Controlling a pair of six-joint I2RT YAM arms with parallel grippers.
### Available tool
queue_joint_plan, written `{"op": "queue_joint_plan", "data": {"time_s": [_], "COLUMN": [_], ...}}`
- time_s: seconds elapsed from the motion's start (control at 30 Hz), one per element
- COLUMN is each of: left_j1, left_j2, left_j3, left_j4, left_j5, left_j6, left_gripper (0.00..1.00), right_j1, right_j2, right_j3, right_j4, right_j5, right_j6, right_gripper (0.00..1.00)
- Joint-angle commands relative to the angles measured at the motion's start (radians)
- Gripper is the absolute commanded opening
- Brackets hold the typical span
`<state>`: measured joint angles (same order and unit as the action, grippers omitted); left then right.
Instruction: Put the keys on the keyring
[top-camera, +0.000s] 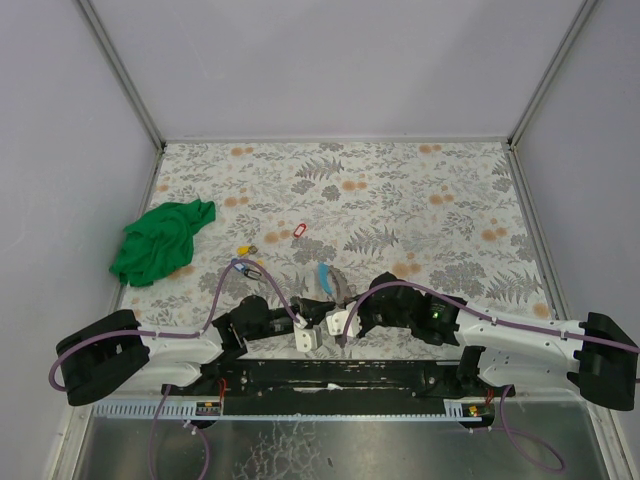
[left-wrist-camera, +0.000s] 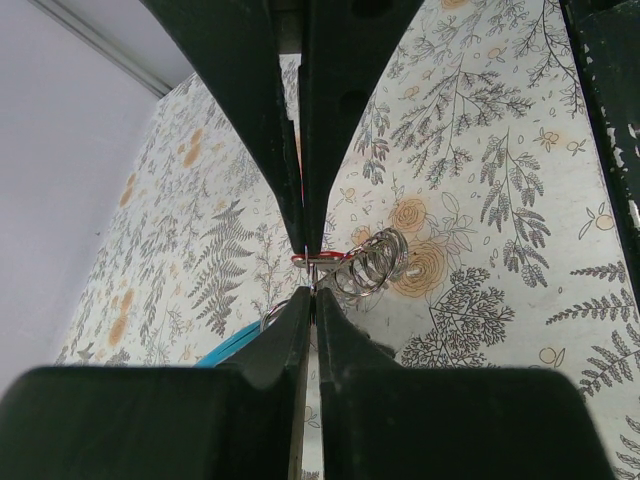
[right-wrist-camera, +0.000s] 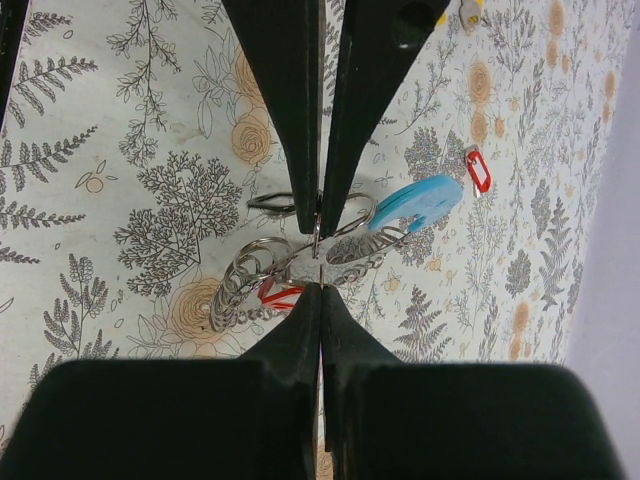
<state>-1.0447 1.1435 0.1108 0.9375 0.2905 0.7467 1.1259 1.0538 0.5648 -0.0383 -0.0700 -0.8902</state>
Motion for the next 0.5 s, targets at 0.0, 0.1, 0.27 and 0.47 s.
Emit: {"op": "queue_joint_plan", "data": {"time_s": [0.0, 0.1, 0.27, 0.47], "left_j1": [-0.008, -0.007, -0.007, -0.008], "left_j2": [0.007, 0.007, 0.004, 0.007], "left_j3": [0.006, 0.006, 0.005, 0.006], "left_j4": [0.097, 0.099, 0.1, 0.1], "left_j5": [0.007, 0.007, 0.001, 0.001], "left_j6": [0.017, 0.016, 0.015, 0.011], "left_gripper": [0.0, 0.0, 0.0, 0.0], "right_j1": [0.015, 0.014, 0.016, 0.016], "right_j2": [-0.015, -0.014, -0.017, -0.022], "right_j3": [0.014, 0.018, 0.02, 0.02], "right_j4": [0.049, 0.043, 0.045, 0.044], "right_j5": [-0.009, -0.025, -0.043, -0.042], "right_j6": [0.019, 0.022, 0.026, 0.034], "right_gripper": [0.0, 0.0, 0.0, 0.0]}}
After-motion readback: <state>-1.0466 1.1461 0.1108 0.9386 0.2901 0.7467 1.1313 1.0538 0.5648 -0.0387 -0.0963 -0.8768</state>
